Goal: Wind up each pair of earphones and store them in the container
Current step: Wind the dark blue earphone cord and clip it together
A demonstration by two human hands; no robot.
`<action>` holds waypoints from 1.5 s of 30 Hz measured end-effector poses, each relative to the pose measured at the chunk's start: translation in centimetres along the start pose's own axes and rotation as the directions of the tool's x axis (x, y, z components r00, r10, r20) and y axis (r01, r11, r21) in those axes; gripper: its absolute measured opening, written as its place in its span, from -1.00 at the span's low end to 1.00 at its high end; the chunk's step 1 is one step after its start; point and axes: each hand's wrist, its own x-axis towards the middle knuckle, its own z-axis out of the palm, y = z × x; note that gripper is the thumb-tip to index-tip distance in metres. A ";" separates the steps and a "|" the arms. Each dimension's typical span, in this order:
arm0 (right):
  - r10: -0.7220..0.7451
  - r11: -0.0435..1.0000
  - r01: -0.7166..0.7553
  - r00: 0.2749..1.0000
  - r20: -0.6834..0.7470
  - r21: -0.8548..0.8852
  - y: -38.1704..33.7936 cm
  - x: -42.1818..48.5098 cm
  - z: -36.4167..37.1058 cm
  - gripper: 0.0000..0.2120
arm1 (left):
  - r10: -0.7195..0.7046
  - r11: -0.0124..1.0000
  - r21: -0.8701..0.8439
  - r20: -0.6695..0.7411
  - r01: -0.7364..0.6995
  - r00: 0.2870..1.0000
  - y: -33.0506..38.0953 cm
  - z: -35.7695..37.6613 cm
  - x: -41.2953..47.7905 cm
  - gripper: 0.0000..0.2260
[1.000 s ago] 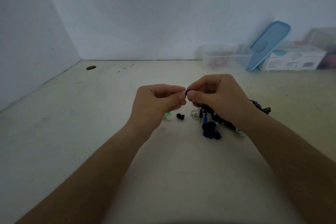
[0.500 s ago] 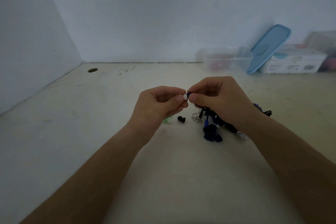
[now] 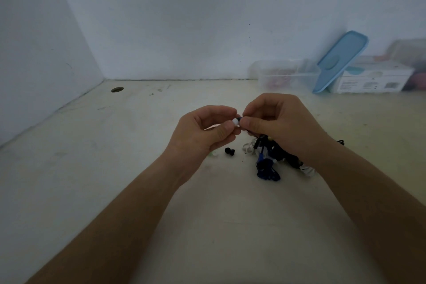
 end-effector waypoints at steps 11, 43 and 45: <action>0.035 0.888 0.031 0.990 0.135 -0.459 -1.6 0.0 -2.6 -0.94 | 0.035 0.990 0.135 0.001 -0.035 0.999 -0.1 0.4 -0.1 -0.84; 0.214 0.976 -0.212 0.976 -0.041 0.051 -2.2 -0.7 -2.9 -0.72 | 0.050 0.512 0.808 0.309 -0.290 0.950 -1.3 1.1 -0.4 -0.90; 0.263 0.957 -0.261 0.965 0.003 0.129 -2.0 0.0 -2.1 -0.74 | 0.075 0.511 0.812 0.286 -0.283 0.955 -0.8 0.6 -0.3 -0.96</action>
